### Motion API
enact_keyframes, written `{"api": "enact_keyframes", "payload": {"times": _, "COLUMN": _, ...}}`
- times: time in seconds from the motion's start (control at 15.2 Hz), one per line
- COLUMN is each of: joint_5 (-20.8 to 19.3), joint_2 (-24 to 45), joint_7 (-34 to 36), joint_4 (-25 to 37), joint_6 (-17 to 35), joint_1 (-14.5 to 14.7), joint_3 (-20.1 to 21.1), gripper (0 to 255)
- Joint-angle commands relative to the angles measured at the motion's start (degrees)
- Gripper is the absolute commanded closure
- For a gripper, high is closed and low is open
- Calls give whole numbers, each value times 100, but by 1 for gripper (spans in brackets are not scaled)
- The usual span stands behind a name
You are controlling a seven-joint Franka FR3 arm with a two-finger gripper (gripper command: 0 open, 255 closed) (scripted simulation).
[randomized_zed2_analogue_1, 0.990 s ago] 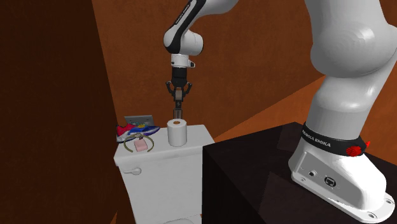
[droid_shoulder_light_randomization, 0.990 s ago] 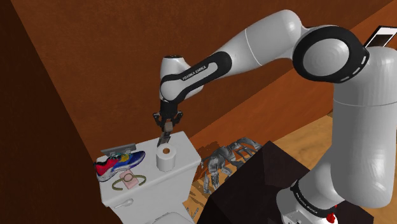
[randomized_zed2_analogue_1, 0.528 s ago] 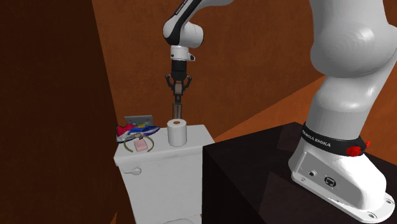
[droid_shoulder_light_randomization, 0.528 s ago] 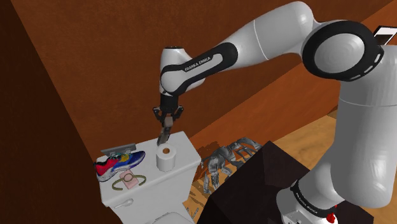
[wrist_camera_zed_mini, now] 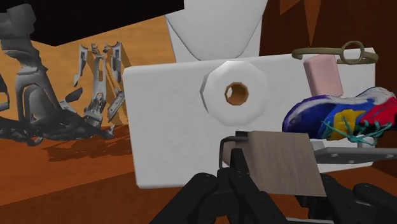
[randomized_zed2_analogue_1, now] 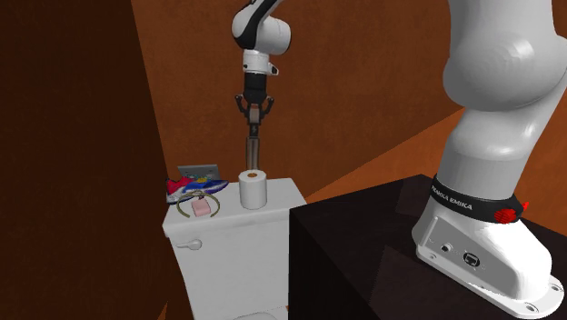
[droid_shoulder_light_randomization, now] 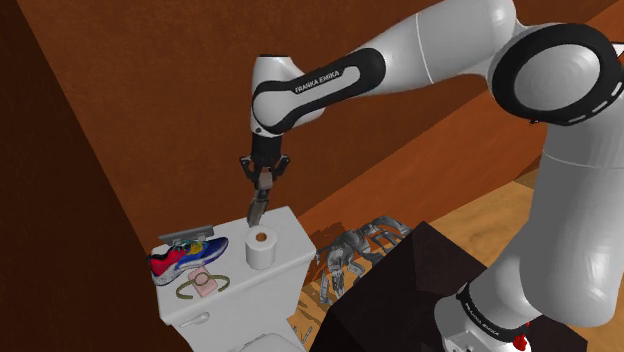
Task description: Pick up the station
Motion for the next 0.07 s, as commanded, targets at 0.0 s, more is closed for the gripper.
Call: {"api": "enact_keyframes", "payload": {"times": 0.0, "joint_5": 1, "joint_2": -17, "joint_7": 4, "joint_4": 23, "joint_6": -40, "joint_1": -1, "joint_3": 1, "gripper": 255}}
